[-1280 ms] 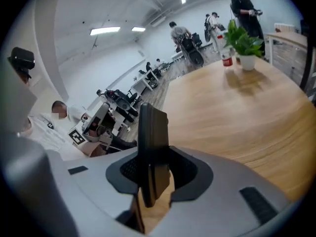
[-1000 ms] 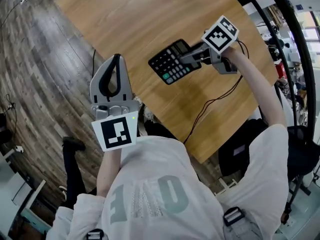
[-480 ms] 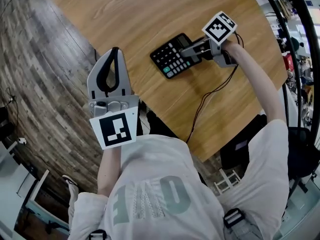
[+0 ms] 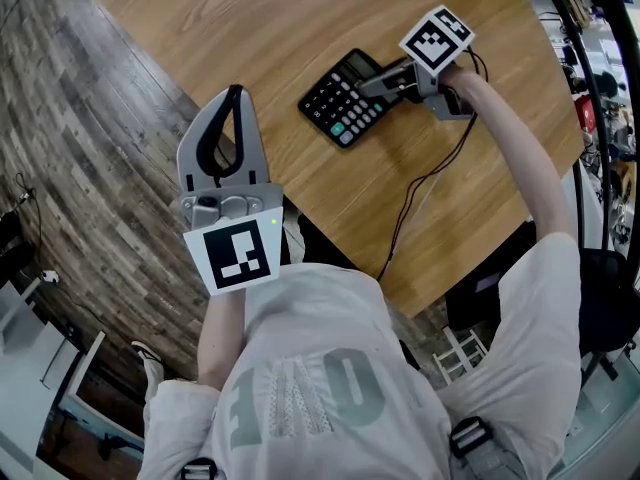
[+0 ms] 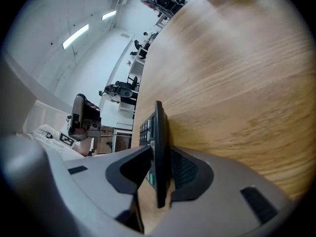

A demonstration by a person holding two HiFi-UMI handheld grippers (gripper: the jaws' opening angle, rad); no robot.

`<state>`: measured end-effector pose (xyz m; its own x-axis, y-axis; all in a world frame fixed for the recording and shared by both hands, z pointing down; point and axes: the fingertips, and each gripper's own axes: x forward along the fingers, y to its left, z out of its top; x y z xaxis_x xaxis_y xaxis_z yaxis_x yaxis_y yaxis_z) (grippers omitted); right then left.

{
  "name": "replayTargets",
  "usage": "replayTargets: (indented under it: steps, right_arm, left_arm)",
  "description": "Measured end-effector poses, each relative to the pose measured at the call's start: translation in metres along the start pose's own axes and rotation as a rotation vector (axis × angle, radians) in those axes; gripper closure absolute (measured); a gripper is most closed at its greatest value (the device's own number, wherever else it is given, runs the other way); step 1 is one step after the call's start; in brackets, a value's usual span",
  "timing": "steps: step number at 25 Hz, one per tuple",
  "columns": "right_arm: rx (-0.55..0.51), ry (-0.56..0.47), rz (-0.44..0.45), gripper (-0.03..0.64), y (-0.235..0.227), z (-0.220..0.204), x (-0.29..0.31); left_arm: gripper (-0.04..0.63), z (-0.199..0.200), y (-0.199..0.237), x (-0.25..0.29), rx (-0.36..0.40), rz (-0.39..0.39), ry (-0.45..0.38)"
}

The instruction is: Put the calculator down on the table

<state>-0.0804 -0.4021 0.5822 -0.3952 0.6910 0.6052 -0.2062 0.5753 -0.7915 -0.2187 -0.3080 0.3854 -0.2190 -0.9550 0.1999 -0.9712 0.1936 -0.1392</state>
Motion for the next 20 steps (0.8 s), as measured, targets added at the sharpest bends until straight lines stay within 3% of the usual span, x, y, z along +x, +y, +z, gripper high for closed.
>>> replayTargets:
  steps: [13,16,20]
  right_arm:
    - [-0.164,-0.039,-0.278,0.483,0.0,0.005,-0.006]
    - [-0.179,-0.116,-0.388,0.414,-0.006,0.015,-0.02]
    - [-0.158,-0.265,-0.577,0.4,-0.009,0.032,-0.052]
  left_arm:
    - [0.586,0.02,-0.006,-0.015,0.019,-0.003,-0.052]
    - [0.586,0.028,-0.002,-0.024,0.033,0.007,-0.078]
    - [0.586,0.039,0.008,-0.038,0.033,0.022,-0.114]
